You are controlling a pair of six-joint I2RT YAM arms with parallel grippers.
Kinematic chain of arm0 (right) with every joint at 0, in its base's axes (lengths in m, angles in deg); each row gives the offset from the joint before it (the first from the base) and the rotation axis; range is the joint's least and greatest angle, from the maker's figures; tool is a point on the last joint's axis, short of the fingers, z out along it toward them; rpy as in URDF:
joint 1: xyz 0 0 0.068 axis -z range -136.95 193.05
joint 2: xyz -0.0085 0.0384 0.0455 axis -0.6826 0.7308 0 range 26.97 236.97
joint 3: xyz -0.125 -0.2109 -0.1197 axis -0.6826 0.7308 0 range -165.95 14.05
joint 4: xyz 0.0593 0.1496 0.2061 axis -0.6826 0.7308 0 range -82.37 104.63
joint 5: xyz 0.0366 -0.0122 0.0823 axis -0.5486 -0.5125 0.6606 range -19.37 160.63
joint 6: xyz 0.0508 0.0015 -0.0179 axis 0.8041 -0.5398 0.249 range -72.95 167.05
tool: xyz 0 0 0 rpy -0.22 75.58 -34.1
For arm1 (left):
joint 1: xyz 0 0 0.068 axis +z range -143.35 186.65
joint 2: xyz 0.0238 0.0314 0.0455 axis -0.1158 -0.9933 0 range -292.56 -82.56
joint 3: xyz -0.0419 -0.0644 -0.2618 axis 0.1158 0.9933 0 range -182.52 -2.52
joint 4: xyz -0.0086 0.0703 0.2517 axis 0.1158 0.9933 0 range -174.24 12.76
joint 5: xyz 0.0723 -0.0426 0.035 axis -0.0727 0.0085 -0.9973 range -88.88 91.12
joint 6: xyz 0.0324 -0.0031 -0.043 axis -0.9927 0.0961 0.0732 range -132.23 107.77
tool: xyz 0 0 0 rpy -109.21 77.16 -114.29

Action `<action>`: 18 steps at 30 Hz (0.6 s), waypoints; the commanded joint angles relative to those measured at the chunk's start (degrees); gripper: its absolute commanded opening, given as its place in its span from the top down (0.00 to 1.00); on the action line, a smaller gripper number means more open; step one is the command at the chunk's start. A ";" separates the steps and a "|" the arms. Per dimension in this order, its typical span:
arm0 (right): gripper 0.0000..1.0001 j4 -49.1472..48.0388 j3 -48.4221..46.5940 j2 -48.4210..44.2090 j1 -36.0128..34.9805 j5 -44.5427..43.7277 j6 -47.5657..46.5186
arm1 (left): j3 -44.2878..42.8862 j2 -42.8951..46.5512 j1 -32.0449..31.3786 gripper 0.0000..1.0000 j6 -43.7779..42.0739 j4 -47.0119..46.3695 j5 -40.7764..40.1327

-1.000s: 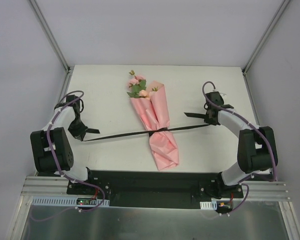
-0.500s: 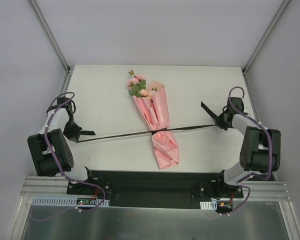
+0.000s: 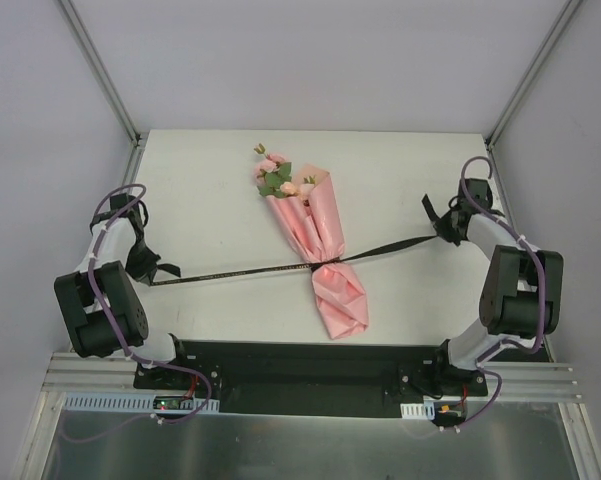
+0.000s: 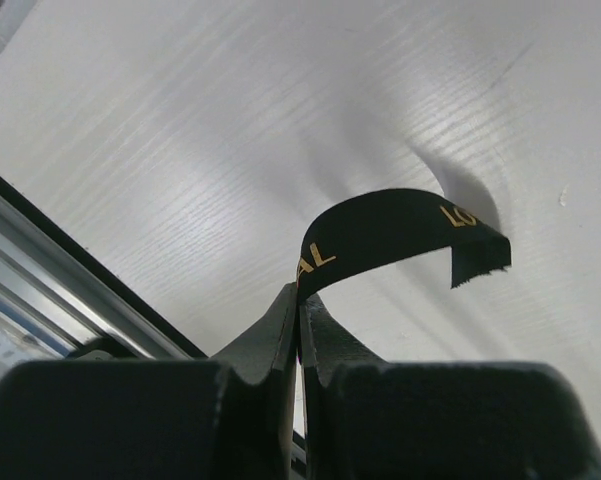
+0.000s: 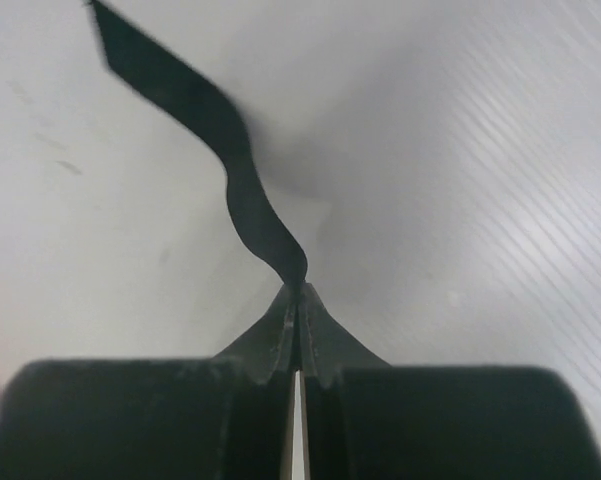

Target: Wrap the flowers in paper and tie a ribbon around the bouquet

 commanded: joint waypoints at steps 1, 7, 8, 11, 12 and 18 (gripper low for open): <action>1.00 9.38 -11.47 4.46 -2.98 -0.74 -8.18 | -0.61 2.13 -1.97 0.94 -2.96 -2.20 6.36; 0.59 22.85 -16.41 7.73 -3.86 3.76 -10.56 | 1.67 10.30 -2.23 0.30 -2.89 -2.56 20.89; 0.41 23.23 -15.11 6.68 -3.95 3.24 -10.56 | 2.03 12.31 -3.28 0.29 -2.53 -2.21 26.13; 0.09 24.11 -11.95 1.16 -4.21 3.58 -10.47 | 2.64 15.48 -7.49 0.13 -0.43 -1.86 33.97; 0.06 25.07 -11.50 0.00 -5.08 3.15 -10.30 | 2.73 15.85 -11.42 0.13 0.80 -2.12 36.36; 0.00 31.23 -10.80 -6.07 -11.76 5.40 1.54 | 5.10 13.74 -29.01 0.12 27.98 -12.01 47.18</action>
